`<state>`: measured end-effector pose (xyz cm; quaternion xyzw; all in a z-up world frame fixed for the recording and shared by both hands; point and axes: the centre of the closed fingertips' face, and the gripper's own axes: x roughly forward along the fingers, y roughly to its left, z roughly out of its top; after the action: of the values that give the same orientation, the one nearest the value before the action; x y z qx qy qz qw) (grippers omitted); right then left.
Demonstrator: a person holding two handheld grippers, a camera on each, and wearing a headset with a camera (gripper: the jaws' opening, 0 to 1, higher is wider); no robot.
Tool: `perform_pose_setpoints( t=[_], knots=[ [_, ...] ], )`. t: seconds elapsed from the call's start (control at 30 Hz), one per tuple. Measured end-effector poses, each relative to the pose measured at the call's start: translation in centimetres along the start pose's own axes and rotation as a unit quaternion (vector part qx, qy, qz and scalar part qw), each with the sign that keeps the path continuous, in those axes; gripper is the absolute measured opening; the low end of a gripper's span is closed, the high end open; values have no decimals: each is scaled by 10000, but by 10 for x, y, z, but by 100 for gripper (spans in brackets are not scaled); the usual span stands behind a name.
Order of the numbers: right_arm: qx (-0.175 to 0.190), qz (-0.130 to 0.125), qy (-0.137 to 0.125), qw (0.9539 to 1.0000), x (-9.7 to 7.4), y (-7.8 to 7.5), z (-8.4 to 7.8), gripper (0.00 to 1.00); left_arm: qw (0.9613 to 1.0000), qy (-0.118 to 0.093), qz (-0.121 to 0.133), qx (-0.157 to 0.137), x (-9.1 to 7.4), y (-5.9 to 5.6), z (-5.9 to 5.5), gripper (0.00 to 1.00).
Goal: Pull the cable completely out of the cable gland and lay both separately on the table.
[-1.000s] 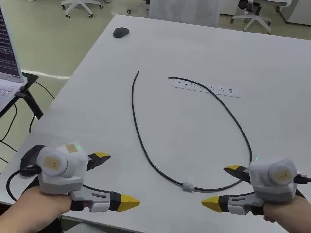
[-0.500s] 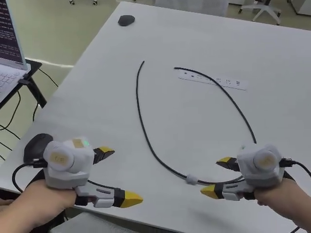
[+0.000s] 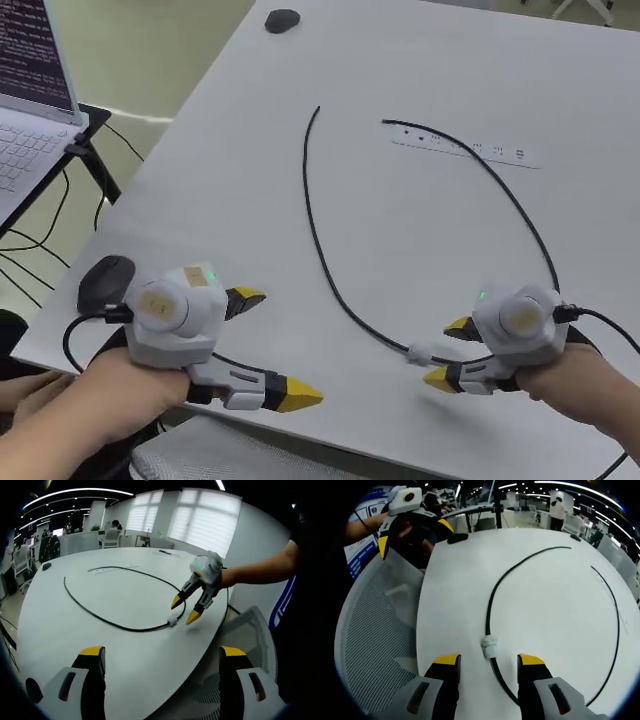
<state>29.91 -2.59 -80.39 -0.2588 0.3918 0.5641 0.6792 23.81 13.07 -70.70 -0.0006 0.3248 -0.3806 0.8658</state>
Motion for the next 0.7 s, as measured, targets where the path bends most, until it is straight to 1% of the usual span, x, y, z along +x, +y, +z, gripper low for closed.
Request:
perform_pose_setpoints(
  t=[0.1,0.17,0.23,0.33,0.57,0.7],
  knots=[
    [23,3,16,10000,3,-2,-1,39,10000,-9,7,-15,-1,-2,-1,93],
    [-16,-13,80,10000,5,-3,-3,36,9999,-31,89,47,-3,0,-2,91],
    [-42,7,109,9999,7,-4,-4,34,9999,-56,112,-6,-3,1,-2,92],
    [-107,45,167,9998,8,-4,-5,30,9999,-74,107,-74,-3,1,-4,91],
    [-193,77,269,9994,15,-8,-6,24,9999,-55,101,-81,-4,-1,-6,90],
    [-227,158,309,9991,17,-6,-6,17,9999,-46,106,-94,-4,0,-7,90]
  ],
)
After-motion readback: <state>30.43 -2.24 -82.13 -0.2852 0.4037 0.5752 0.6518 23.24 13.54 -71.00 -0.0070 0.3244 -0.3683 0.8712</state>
